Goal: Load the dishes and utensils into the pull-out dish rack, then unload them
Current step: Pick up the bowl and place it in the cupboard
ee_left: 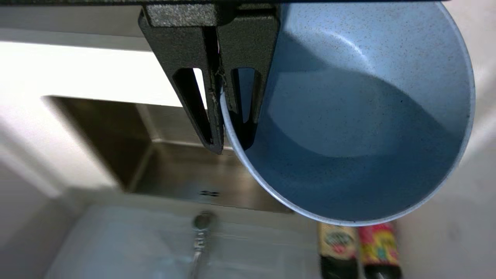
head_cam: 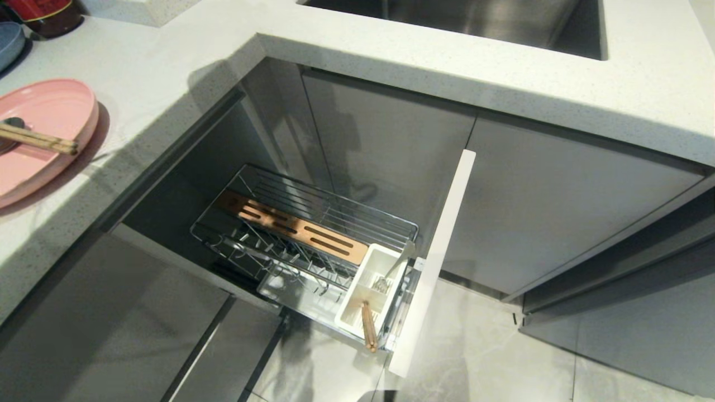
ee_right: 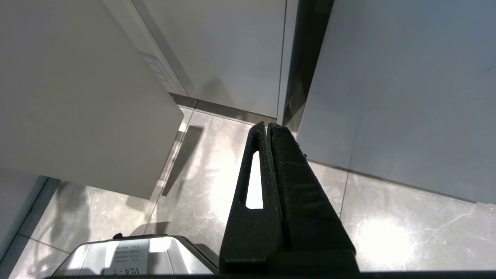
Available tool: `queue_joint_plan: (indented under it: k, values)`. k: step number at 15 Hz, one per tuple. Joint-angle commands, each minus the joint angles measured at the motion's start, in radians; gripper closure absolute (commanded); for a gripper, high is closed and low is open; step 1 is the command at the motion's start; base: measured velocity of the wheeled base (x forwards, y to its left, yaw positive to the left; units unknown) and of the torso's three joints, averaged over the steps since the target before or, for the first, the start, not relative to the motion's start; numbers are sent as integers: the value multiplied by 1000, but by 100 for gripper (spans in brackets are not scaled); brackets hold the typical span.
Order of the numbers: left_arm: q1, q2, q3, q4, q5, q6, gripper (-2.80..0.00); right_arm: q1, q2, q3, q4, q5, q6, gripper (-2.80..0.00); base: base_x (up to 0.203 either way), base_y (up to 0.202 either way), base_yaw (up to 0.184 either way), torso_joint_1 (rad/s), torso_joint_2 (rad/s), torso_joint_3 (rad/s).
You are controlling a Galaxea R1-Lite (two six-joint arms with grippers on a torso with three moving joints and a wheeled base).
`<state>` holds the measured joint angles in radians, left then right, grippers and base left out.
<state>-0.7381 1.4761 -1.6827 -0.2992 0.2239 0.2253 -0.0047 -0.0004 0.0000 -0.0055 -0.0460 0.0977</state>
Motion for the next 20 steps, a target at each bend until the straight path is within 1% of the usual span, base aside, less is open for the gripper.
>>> queue_joint_plan:
  k: [1,2,4,6,7,10,11,13,16,17,19,20]
  values:
    - [-75,-97,192,-75,59,-109,0,0,-4,0,-1,0,1,0,0,0,0,0,0,0]
    - [-84,-117,273,-96,74,-189,0,0,-4,0,-1,0,1,0,0,0,0,0,0,0]
    - [-94,-136,408,-165,91,-439,0,0,-4,0,-1,0,1,0,0,0,0,0,0,0]
    - [-97,-124,500,-234,96,-638,0,0,-4,0,-1,0,1,0,0,0,0,0,0,0]
    - [-98,-92,532,-261,96,-722,0,0,-4,0,-1,0,1,0,0,0,0,0,0,0]
    - [-89,-2,595,-354,95,-882,0,0,-4,0,-1,0,1,0,0,0,0,0,0,0]
    - [-89,30,624,-393,96,-923,0,0,-4,0,-1,0,1,0,0,0,0,0,0,0]
    - [-87,83,663,-498,101,-963,0,0,-4,0,-1,0,1,0,0,0,0,0,0,0]
    - [-85,195,739,-749,119,-970,0,0,-4,0,-1,0,1,0,0,0,0,0,0,0]
    - [-76,238,754,-816,122,-968,0,0,-4,0,-1,0,1,0,0,0,0,0,0,0]
    - [-51,315,767,-910,124,-963,0,0,-4,0,-1,0,1,0,0,0,0,0,0,0]
    - [-42,346,770,-939,124,-962,0,0,-4,0,-1,0,1,0,0,0,0,0,0,0]
